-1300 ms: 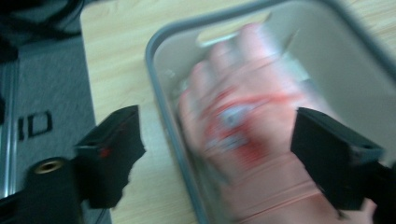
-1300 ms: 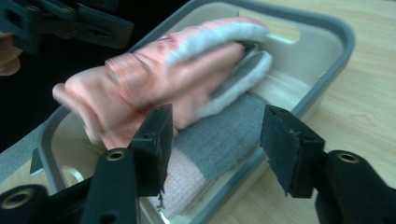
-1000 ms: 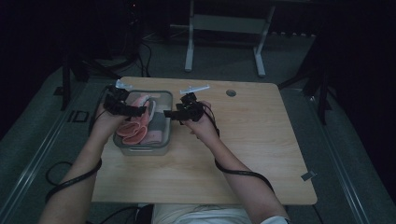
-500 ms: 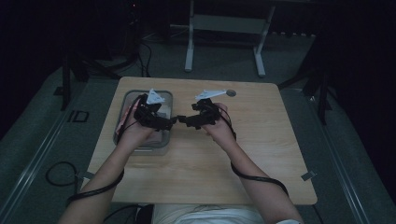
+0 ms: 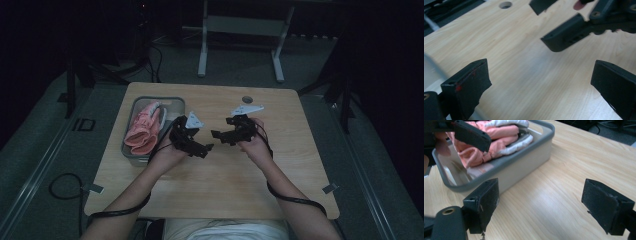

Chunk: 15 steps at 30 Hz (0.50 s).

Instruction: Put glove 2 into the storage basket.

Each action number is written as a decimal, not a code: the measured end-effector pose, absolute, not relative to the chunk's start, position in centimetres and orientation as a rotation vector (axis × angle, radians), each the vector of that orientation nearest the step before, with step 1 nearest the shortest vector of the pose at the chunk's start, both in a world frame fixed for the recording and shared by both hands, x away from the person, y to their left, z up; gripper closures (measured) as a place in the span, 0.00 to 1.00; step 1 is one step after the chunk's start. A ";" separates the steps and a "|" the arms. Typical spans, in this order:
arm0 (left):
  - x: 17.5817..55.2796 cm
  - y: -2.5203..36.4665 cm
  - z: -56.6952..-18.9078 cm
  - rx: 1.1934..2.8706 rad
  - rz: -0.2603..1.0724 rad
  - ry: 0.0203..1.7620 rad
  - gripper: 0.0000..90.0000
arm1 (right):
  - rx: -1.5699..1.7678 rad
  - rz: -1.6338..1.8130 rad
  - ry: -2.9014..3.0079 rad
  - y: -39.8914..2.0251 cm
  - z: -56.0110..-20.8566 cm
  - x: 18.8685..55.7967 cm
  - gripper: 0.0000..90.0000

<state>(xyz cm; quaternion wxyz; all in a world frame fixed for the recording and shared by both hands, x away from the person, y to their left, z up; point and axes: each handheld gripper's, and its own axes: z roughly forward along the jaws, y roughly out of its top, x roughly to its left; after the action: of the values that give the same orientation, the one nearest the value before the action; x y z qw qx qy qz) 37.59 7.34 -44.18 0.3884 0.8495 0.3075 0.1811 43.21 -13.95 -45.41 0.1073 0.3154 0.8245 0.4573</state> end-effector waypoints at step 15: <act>35.4 3.9 -47.2 2.151 0.386 0.606 0.02 | 0.968 1.329 2.405 -17.8 -48.3 41.6 0.16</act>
<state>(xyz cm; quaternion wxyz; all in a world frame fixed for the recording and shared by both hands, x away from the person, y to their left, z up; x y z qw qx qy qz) 35.38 3.90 -47.18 0.4231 0.8595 0.2421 0.1542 41.57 -17.76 -48.28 0.1139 0.3301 0.8201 0.4533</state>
